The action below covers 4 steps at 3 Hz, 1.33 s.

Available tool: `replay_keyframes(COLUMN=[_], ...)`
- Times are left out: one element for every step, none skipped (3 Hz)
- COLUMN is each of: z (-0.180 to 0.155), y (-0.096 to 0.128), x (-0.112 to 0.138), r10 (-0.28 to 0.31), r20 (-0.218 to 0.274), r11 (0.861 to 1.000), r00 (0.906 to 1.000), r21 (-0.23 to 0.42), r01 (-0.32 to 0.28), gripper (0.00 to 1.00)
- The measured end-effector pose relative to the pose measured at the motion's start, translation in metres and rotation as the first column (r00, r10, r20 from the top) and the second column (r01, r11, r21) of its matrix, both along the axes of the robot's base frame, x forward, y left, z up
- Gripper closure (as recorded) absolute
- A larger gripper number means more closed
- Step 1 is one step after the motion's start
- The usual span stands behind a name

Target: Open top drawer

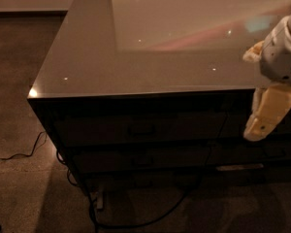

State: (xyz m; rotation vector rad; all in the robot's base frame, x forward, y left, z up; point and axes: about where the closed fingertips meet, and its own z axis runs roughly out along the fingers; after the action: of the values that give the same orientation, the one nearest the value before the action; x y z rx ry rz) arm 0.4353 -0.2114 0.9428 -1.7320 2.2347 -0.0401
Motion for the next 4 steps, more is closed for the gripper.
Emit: replay_keyframes(z=[-0.056,-0.105,-0.129,-0.130], y=[0.009,0.031,0.062,0.063], x=[-0.005,-0.006,-0.003,-0.003], r10=[0.002,0.016,0.077,0.080], r20=[-0.101,-0.163,-0.203,-0.205], r11=[0.996,0.988,0.985,0.985], r00=[0.9949,0.9865,0.9761,0.9756], r21=[0.084,0.151,0.166,0.166], r01=[0.007,0.009,-0.043,-0.046], gripper=[0.00,0.00,0.00,0.00])
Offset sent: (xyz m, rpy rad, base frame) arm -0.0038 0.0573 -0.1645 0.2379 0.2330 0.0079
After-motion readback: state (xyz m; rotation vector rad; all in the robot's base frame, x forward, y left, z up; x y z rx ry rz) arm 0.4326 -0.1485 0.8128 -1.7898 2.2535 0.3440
